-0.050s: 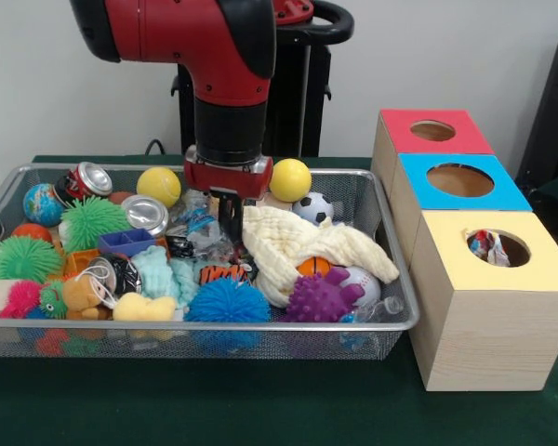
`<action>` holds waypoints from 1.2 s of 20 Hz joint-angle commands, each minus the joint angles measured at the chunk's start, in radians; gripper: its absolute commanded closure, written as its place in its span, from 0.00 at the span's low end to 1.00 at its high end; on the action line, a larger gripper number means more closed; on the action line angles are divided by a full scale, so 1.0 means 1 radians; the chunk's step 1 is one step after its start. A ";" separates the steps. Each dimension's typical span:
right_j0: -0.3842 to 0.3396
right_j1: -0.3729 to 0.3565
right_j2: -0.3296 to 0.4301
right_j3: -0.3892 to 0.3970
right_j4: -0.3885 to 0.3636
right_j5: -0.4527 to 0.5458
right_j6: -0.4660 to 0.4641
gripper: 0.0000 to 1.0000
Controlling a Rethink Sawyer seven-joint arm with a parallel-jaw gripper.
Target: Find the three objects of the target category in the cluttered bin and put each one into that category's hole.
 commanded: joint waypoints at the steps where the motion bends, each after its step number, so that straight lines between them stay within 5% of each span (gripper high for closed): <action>1: 0.011 0.065 0.006 0.043 -0.084 -0.087 0.017 1.00; 9: 0.041 0.016 -0.050 0.000 -0.223 -0.113 -0.069 1.00; 14: 0.038 -0.030 -0.078 -0.028 -0.322 -0.025 -0.145 1.00; 20: -0.018 -0.092 -0.033 -0.021 -0.345 0.092 -0.240 1.00; 24: -0.026 -0.085 -0.020 -0.010 -0.364 0.078 -0.209 1.00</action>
